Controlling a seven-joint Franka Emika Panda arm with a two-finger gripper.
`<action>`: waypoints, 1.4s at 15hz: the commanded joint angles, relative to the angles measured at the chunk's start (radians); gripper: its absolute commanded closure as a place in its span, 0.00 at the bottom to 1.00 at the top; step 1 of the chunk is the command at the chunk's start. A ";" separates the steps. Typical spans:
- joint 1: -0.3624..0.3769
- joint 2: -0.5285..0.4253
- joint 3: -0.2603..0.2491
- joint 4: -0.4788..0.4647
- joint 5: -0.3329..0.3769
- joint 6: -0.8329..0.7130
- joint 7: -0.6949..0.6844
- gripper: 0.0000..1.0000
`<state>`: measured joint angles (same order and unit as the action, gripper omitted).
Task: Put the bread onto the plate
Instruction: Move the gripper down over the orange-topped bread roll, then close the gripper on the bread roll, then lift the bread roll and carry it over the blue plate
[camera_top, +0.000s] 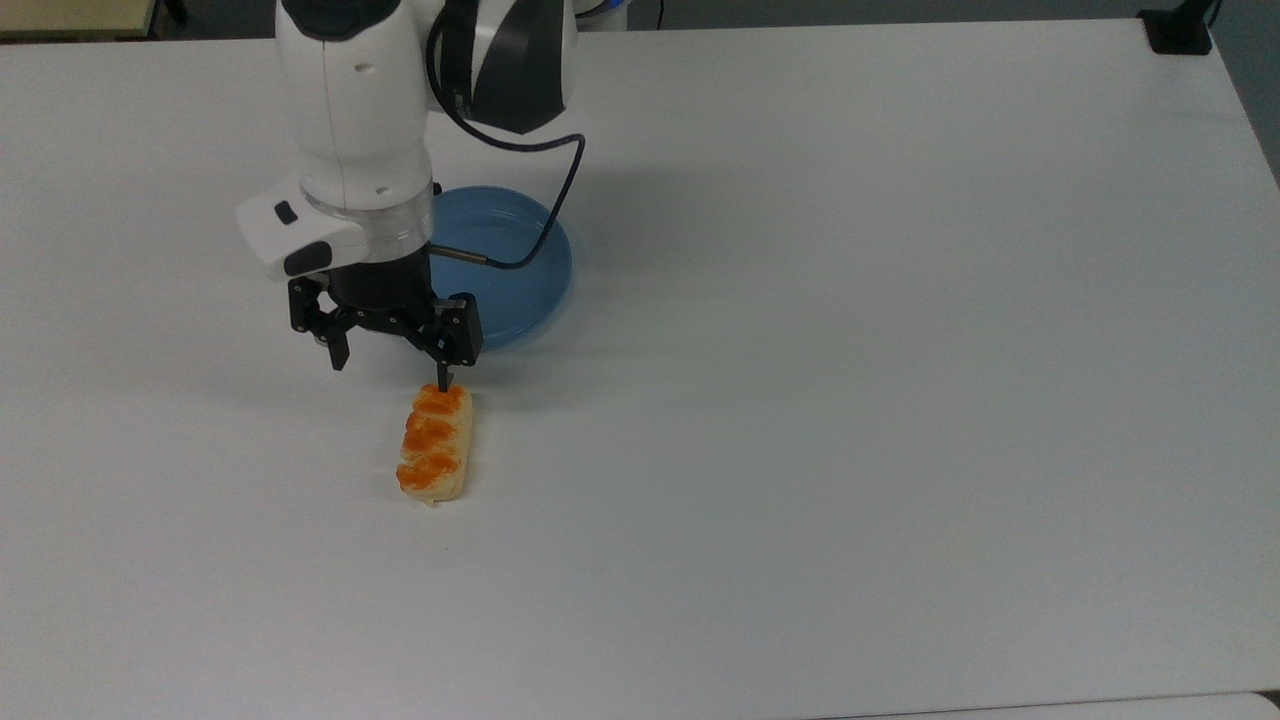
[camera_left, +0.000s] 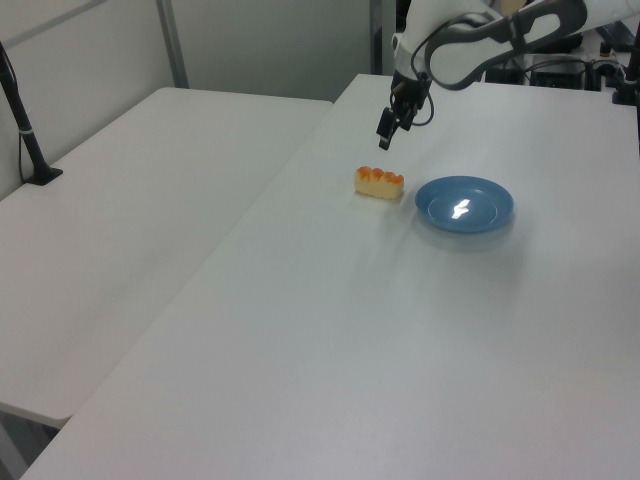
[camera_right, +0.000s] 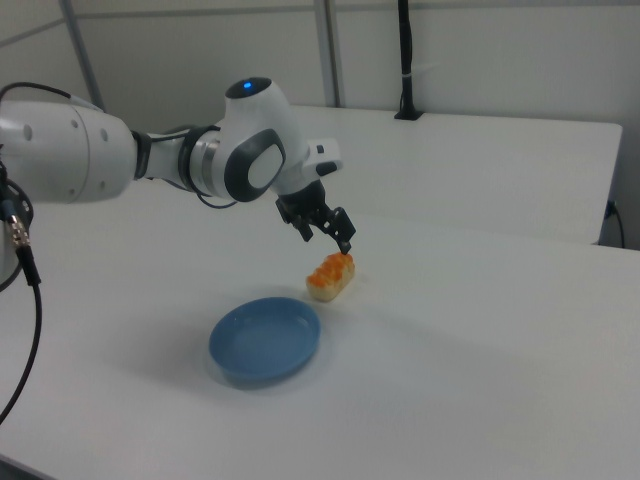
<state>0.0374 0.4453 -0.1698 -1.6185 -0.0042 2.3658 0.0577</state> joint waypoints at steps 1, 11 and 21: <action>0.033 0.044 -0.005 0.003 -0.002 0.055 0.068 0.00; 0.036 0.131 0.012 0.000 -0.157 0.125 0.194 0.28; 0.041 -0.055 0.015 -0.032 -0.152 -0.136 0.226 0.73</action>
<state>0.0672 0.5265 -0.1566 -1.5955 -0.1401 2.3918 0.2642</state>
